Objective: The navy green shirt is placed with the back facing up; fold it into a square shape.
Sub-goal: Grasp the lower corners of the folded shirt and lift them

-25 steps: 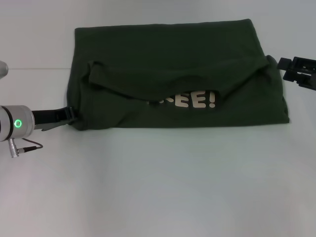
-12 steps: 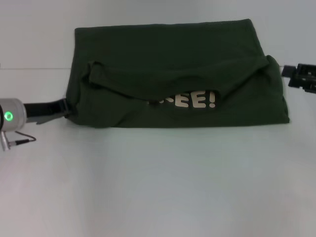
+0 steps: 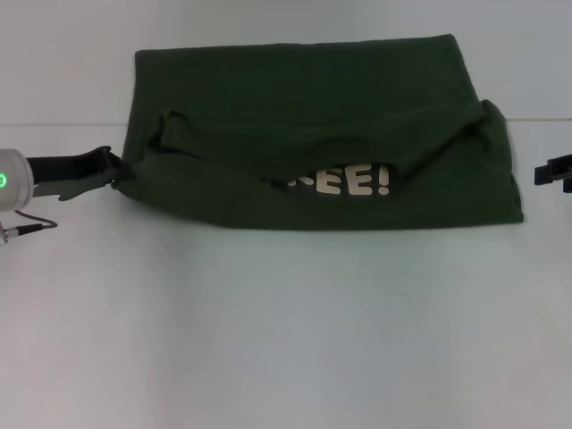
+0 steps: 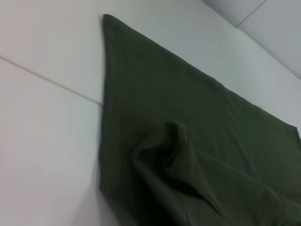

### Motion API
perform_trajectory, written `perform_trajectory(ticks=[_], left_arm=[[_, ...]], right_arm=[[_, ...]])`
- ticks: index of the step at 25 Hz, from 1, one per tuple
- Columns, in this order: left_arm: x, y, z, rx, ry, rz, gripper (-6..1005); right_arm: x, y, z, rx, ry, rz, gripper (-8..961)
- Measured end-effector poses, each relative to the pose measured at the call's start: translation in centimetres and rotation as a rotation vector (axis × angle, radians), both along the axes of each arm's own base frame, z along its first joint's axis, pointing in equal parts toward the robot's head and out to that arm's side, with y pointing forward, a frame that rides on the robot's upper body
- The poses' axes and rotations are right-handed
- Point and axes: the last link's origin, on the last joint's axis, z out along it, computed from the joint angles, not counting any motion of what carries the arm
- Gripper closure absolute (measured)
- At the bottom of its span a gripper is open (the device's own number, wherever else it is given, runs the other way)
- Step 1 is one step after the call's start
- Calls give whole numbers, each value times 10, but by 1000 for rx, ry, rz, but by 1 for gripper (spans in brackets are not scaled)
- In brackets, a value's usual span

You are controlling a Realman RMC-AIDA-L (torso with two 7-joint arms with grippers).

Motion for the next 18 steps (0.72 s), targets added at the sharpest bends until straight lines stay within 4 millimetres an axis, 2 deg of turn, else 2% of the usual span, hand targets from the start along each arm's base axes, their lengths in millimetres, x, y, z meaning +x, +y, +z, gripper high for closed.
perform_trajectory(ticks=[3, 7, 18], left_arm=[[3, 2, -2, -1, 0, -7, 995], [8, 5, -3, -2, 3, -17, 995], [11, 5, -6, -1, -2, -25, 994]], right_arm=[[-6, 11, -13, -23, -108, 12, 365], [-7, 19, -32, -20, -161, 24, 365], [0, 24, -68, 30, -233, 44, 370]])
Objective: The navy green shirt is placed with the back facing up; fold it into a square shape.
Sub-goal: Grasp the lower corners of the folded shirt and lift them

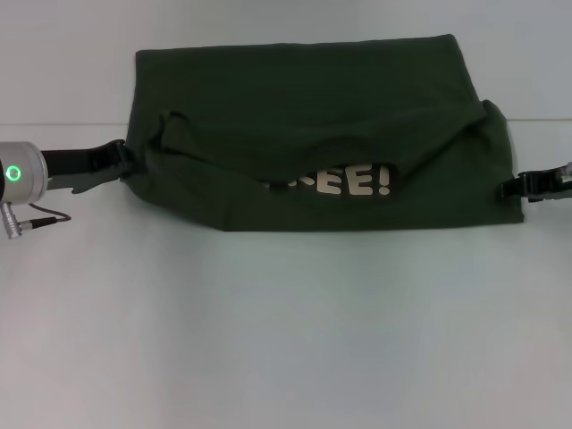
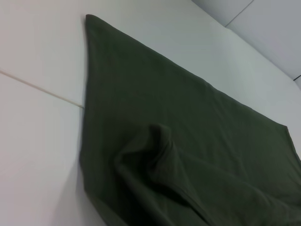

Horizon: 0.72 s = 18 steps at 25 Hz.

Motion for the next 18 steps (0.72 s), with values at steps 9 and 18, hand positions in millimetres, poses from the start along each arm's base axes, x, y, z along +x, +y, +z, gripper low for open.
perform_trajectory(ticks=[9, 18], left_arm=[[-1, -1, -1, 2, -5, 4, 995], [-1, -1, -2, 3, -6, 3, 995]], right_arm=[[-3, 3, -18, -5, -29, 19, 426], [-5, 2, -19, -20, -20, 19, 489]])
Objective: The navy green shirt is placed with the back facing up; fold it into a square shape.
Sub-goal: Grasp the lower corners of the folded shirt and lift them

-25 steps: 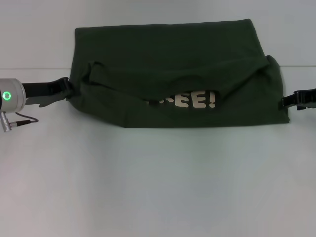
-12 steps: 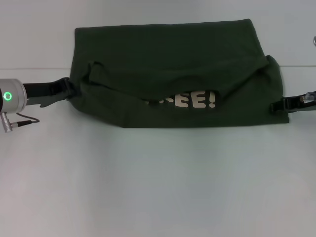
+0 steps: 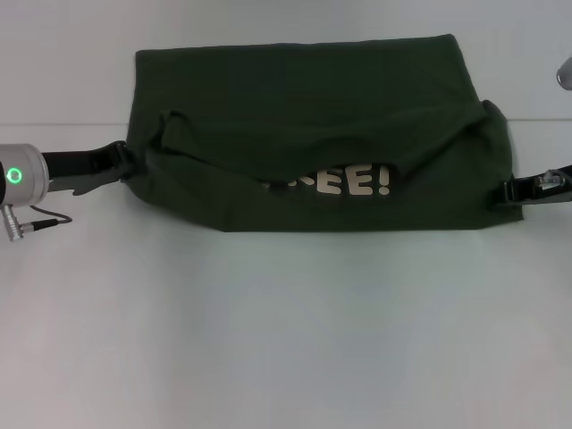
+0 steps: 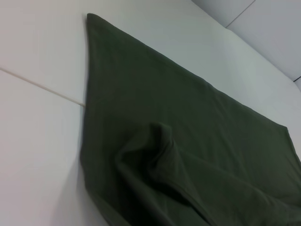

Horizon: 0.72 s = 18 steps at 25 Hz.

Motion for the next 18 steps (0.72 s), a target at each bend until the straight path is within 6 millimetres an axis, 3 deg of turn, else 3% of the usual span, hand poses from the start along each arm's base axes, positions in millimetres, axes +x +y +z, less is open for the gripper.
perform_trajectory(ticks=[2, 7, 13, 18], left_arm=[[0, 0, 0, 1, 0, 0, 994], [0, 0, 0, 1, 2, -2, 995], [1, -1, 0, -5, 3, -9, 994], [3, -8, 2, -87, -6, -30, 995]], right_arm=[[0, 0, 0, 0, -2, 0, 503], [2, 0, 3, 6, 0, -7, 740], [2, -1, 9, 9, 19, -15, 948], [-4, -6, 15, -37, 47, -17, 953]])
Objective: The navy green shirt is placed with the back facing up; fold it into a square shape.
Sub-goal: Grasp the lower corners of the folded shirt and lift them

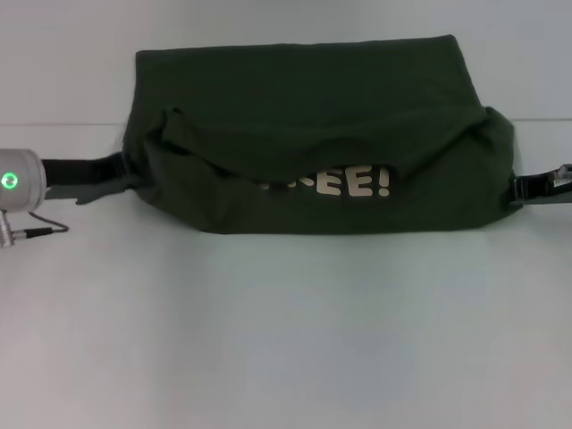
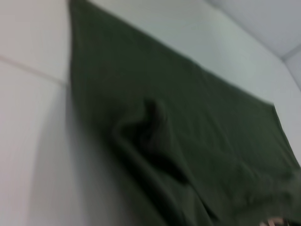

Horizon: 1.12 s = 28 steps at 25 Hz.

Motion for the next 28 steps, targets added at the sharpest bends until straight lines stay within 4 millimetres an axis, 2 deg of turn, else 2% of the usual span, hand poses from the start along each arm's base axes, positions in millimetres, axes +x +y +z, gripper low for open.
perform_trajectory(ticks=[3, 5, 9, 18, 23, 28], left_arm=[[-1, -6, 2, -57, -2, 2, 995], [-2, -23, 9, -170, -10, -5, 995], [-5, -40, 22, -220, -8, -16, 994], [-13, -90, 50, -411, -49, -35, 994], [-22, -115, 55, -506, -48, -14, 995], [-27, -128, 53, -582, -32, 7, 995]], right_arm=[[-5, -12, 6, -83, 24, -9, 953], [-6, -21, 10, -132, 44, -19, 953], [-6, -43, 19, -233, 78, -42, 953], [11, -95, 35, -404, 153, -111, 952], [21, -116, 36, -477, 186, -136, 952], [25, -130, 36, -527, 214, -140, 952]])
